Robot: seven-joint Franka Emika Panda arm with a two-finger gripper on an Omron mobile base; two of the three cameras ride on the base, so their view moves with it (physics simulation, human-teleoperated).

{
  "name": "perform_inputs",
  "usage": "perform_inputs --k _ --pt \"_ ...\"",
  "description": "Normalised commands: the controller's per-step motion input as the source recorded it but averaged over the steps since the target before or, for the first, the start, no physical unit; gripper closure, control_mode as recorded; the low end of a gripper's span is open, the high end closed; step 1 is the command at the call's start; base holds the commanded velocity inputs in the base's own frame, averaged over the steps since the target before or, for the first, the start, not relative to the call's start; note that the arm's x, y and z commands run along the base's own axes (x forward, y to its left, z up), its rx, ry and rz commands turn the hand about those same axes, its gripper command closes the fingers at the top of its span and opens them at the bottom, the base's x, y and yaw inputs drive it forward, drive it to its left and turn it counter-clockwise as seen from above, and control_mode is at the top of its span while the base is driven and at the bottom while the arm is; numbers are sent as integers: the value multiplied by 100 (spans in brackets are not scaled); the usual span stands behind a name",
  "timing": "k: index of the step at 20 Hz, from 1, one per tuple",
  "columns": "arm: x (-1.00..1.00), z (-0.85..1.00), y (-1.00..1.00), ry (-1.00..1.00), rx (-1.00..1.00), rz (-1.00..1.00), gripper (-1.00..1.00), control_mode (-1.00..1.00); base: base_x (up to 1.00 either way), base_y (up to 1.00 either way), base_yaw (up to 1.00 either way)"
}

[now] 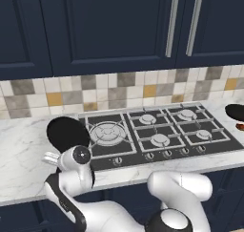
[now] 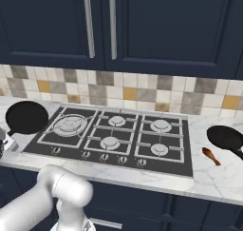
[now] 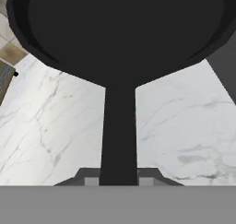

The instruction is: Place both pans onto different burners. Then place the cucumber and the chicken drumstick on different pans.

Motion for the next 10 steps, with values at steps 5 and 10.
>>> perform_inputs --k 5,10 --pt "3 9 -39 1 0 -3 100 -100 0 0 0" --pt "12 0 -35 14 0 0 100 -100 0 0 0"
